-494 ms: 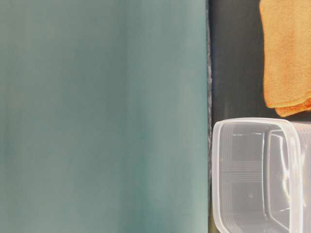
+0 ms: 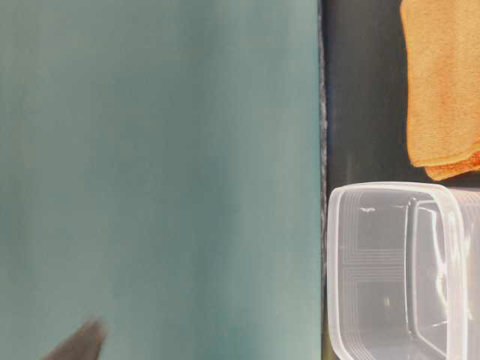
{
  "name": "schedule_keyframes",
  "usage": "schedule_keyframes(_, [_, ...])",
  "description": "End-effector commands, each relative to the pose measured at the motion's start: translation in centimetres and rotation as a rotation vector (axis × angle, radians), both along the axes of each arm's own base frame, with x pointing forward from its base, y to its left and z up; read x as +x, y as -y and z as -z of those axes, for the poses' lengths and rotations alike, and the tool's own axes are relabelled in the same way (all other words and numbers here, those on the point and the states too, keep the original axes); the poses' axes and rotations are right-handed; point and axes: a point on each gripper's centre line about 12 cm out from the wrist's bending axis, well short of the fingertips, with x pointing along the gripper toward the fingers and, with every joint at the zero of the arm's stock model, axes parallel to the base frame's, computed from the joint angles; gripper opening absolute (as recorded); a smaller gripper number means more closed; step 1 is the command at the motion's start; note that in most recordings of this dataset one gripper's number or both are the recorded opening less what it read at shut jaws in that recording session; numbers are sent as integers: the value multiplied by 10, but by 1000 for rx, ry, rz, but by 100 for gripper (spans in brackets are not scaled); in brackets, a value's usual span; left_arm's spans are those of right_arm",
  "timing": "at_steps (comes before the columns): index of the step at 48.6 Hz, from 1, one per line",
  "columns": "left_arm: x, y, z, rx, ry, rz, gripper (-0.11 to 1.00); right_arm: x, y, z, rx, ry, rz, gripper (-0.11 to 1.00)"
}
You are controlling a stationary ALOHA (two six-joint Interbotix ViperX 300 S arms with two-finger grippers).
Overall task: Place the orange towel into the container with the left arm.
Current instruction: 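Move the left gripper across the container toward the orange towel, then lower the left gripper onto the orange towel and close it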
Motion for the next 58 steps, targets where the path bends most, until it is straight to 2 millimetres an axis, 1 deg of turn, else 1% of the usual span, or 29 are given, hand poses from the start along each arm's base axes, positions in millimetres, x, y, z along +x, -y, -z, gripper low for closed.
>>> schedule_keyframes(1, [32, -1, -11, 17, -83, 0, 0, -6, 0, -4, 5, -12, 2, 1])
schedule_keyframes(2, [38, -1, -11, 21, -100, 2, 0, -7, 0, -4, 3, -15, 2, 2])
schedule_keyframes(4, [52, -1, -10, 32, -135, 6, 0, -11, 1, -2, 3, -29, 5, 7])
schedule_keyframes(5, [62, -1, -8, 40, -161, 10, 0, -12, 1, -3, 3, -31, 6, 12])
schedule_keyframes(7, [75, -2, -7, 52, -189, 15, 0, -16, 1, -1, 5, -43, 6, 21])
schedule_keyframes(8, [84, -3, -6, 60, -210, 18, 0, -17, 1, -1, 5, -46, 5, 28])
schedule_keyframes(9, [91, -3, -5, 65, -224, 18, 0, -18, 1, -1, 3, -49, 5, 33])
schedule_keyframes(11, [102, -5, -3, 72, -254, 19, 0, -21, 1, 0, 4, -55, 5, 48])
schedule_keyframes(14, [119, -11, 3, 79, -311, 14, 0, -24, 1, 0, 4, -58, 5, 65])
schedule_keyframes(17, [134, -14, 10, 84, -353, 12, 2, -27, 1, -1, 3, -60, 4, 77])
schedule_keyframes(18, [139, -15, 12, 86, -364, 13, 3, -28, 1, -1, 0, -57, 4, 79])
schedule_keyframes(20, [150, -16, 19, 88, -390, 13, 9, -29, 1, -2, -1, -52, 4, 79])
schedule_keyframes(21, [154, -16, 20, 88, -396, 13, 14, -31, 1, -3, 0, -46, 4, 79])
schedule_keyframes(25, [174, -18, 35, 87, -435, 11, 40, -34, 1, -6, 2, -31, 4, 76])
schedule_keyframes(29, [193, -19, 52, 89, -470, 14, 65, -38, 0, -10, 0, -6, 4, 77])
schedule_keyframes(32, [207, -19, 68, 93, -501, 20, 81, -41, 0, -14, -3, 14, 4, 76])
schedule_keyframes(34, [215, -22, 77, 101, -512, 25, 88, -43, 0, -18, -3, 32, 4, 76])
schedule_keyframes(37, [224, -23, 91, 124, -531, 44, 91, -47, 0, -24, -5, 64, 4, 77])
schedule_keyframes(44, [238, -25, 131, 180, -593, 105, 89, -53, 0, -34, -7, 110, 4, 77])
schedule_keyframes(50, [244, -25, 162, 195, -645, 128, 89, -56, 0, -36, -6, 120, 4, 76])
schedule_keyframes(58, [245, -25, 191, 188, -699, 134, 89, -55, 0, -34, -6, 114, 4, 76])
